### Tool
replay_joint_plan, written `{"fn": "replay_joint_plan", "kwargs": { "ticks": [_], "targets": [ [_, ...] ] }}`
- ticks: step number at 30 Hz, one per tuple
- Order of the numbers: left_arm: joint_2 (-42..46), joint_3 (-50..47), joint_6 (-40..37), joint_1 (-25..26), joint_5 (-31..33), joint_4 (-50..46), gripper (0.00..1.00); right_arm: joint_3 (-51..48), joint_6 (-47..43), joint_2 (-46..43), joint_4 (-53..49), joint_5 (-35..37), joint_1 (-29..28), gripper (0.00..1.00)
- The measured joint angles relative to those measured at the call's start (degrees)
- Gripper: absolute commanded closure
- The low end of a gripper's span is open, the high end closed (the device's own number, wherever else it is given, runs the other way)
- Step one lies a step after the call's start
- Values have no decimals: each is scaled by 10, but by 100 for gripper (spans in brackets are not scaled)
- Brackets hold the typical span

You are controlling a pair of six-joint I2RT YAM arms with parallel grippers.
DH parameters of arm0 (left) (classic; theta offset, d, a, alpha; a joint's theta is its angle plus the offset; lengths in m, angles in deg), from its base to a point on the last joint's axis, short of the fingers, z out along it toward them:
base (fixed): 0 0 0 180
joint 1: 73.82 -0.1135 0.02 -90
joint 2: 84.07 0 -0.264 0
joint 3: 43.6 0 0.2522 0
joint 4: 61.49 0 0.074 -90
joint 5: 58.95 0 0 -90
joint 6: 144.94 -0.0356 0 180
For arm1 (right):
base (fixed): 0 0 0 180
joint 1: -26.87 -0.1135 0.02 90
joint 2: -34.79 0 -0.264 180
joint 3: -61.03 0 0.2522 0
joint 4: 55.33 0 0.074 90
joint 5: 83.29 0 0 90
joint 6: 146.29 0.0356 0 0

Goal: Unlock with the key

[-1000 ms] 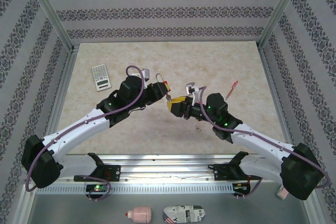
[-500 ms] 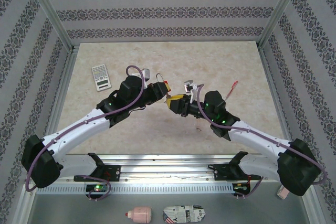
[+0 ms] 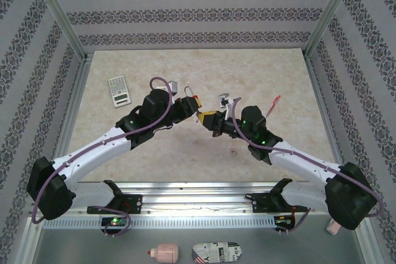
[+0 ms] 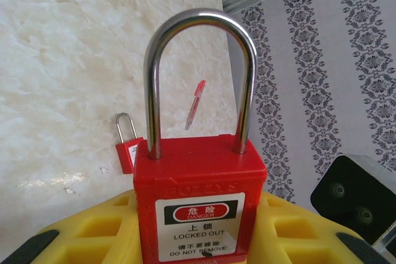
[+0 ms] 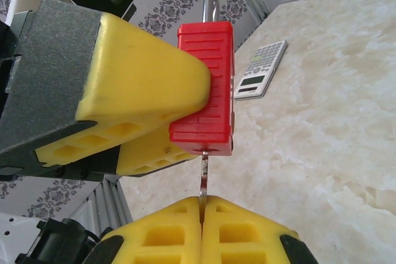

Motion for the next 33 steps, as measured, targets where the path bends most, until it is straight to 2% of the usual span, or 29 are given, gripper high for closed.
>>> {"fn": "replay_joint_plan", "kwargs": {
  "ticks": [20,33],
  "targets": [
    [-16,3,-2,11,27,9,100,17,10,5,-32,-10,14,100],
    [-72,68,-17,21,57,-58,100,48,-10,16,-104,16,17,100]
  ]
}}
